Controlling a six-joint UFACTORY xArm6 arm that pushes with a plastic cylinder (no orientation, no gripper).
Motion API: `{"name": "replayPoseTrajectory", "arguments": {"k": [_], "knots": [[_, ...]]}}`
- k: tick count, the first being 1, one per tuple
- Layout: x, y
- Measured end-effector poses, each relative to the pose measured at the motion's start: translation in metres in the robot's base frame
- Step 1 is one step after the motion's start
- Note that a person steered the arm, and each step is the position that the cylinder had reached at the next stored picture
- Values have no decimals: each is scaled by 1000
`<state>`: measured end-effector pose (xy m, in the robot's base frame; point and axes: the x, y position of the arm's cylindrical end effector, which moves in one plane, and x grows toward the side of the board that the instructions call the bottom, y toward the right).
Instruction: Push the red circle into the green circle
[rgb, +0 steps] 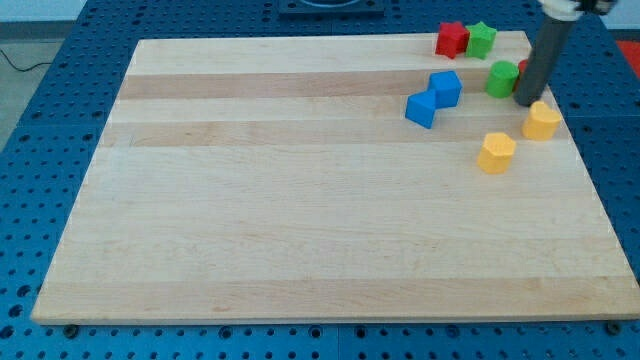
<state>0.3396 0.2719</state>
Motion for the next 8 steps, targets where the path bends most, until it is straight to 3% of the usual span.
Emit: {"name": "replayPoseTrajectory", "arguments": {"k": [2, 4, 6, 8], "knots": [[-21, 49], [-68, 2], [-36, 73], [-28, 28]]}}
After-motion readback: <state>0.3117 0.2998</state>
